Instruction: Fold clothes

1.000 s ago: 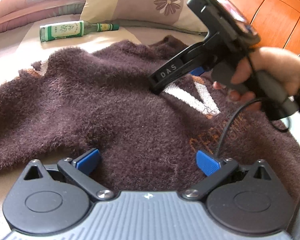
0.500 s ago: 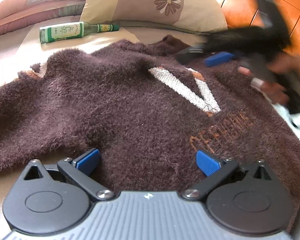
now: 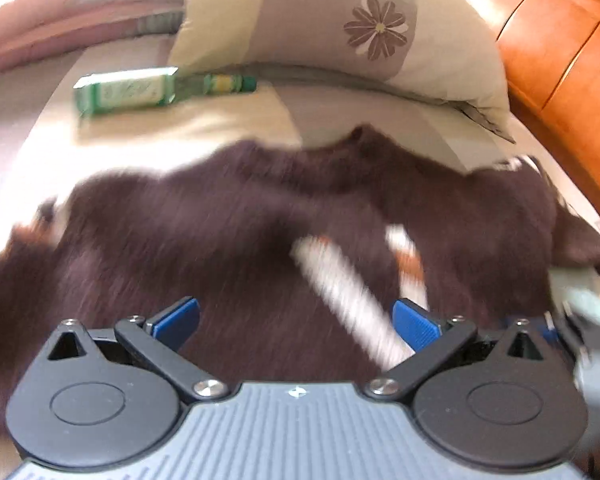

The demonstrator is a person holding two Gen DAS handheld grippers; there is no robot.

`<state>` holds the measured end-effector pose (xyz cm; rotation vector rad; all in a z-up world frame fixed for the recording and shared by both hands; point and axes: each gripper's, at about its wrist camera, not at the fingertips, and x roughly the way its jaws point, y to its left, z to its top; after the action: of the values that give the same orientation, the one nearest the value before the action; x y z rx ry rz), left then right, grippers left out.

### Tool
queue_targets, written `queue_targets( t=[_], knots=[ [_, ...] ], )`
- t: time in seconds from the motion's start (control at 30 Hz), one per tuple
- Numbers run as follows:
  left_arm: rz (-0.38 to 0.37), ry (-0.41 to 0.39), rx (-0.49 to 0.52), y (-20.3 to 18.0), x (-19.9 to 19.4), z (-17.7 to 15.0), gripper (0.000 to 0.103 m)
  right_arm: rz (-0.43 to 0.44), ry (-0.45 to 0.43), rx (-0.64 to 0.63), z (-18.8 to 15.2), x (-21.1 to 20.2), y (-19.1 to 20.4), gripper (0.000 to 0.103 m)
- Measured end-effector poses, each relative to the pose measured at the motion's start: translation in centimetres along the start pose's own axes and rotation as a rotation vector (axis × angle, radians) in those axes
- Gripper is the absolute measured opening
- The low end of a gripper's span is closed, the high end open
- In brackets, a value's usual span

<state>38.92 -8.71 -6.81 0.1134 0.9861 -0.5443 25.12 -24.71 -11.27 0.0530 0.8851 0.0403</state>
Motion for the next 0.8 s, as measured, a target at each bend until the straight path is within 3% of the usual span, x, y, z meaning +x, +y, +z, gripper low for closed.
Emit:
queue_targets(
  t=[0.13, 0.23, 0.33, 0.4, 0.5, 0.57, 0.73, 0.8],
  knots=[
    [0.026, 0.067, -0.068, -1.0, 4.4, 3.0, 0.102, 0.011, 0.058, -0.096, -0.7, -1.0, 0.6, 0.103],
    [0.018, 0.108, -0.221, 1.5, 7.4, 3.2, 0.102, 0.054, 0.067, -0.034, -0.7, -1.5, -0.4, 0.103],
    [0.025, 0.063, -0.328, 3.3, 8.7, 3.6, 0.102, 0.114, 0.060, 0.056, -0.4, -1.6, -1.9, 0.103],
    [0.047, 0.082, -0.386, 3.5, 9.1, 4.6, 0.102, 0.156, 0.048, 0.124, -0.4, -1.8, -3.0, 0.103],
    [0.098, 0.045, -0.308, 2.6, 8.5, 5.5, 0.102, 0.191, 0.041, 0.194, -0.3, -2.1, -4.0, 0.103],
    [0.108, 0.063, -0.262, 1.5, 7.8, 5.3, 0.102, 0.211, 0.043, 0.227, -0.2, -2.2, -4.4, 0.103],
    [-0.083, 0.076, -0.216, -0.5, 7.4, 4.1, 0.102, 0.234, 0.043, 0.271, -0.1, -1.9, -4.8, 0.103],
    [-0.083, 0.083, -0.210, -0.7, 8.9, 4.0, 0.102, 0.230, 0.046, 0.270, -0.1, -1.7, -4.7, 0.103]
  ],
)
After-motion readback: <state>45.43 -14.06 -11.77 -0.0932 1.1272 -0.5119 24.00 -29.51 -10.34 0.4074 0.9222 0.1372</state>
